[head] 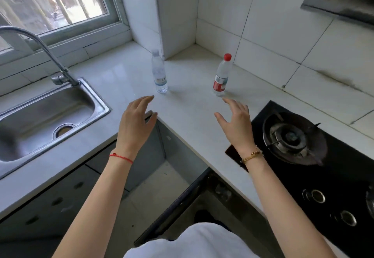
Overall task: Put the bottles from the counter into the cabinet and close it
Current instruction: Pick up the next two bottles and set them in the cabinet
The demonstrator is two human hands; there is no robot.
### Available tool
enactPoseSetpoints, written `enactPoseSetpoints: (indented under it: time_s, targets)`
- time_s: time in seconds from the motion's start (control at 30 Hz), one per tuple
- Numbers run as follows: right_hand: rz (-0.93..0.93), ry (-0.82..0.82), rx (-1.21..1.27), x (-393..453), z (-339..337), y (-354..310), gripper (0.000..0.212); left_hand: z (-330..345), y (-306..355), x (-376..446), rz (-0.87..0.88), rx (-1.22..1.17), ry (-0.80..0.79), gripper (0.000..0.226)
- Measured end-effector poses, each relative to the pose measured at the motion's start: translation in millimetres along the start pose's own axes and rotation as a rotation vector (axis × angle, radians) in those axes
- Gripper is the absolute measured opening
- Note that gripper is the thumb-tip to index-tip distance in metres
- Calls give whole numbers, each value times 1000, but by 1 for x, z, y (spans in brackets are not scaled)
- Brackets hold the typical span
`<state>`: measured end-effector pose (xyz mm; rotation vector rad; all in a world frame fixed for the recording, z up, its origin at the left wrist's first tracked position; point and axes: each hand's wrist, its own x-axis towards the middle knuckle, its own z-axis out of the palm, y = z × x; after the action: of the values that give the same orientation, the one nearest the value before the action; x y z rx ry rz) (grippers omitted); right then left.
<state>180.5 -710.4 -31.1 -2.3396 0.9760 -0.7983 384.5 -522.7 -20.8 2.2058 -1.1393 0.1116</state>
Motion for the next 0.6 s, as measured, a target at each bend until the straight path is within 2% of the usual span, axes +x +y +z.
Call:
enactPoseSetpoints:
  time_s: [0.17, 0.33, 0.43, 0.6]
  targets:
    - [-77, 3, 10, 102, 3, 30, 46, 28, 14, 78, -43, 26, 57, 50]
    - [-50, -27, 16, 193, 14, 52, 48, 53, 7, 156, -87, 69, 85, 51]
    - [-34, -36, -6, 236, 26, 68, 43, 70, -4, 200, -92, 96, 76, 52]
    - [-15, -75, -126, 278, 46, 89, 48, 95, -28, 257, -119, 157, -7, 57]
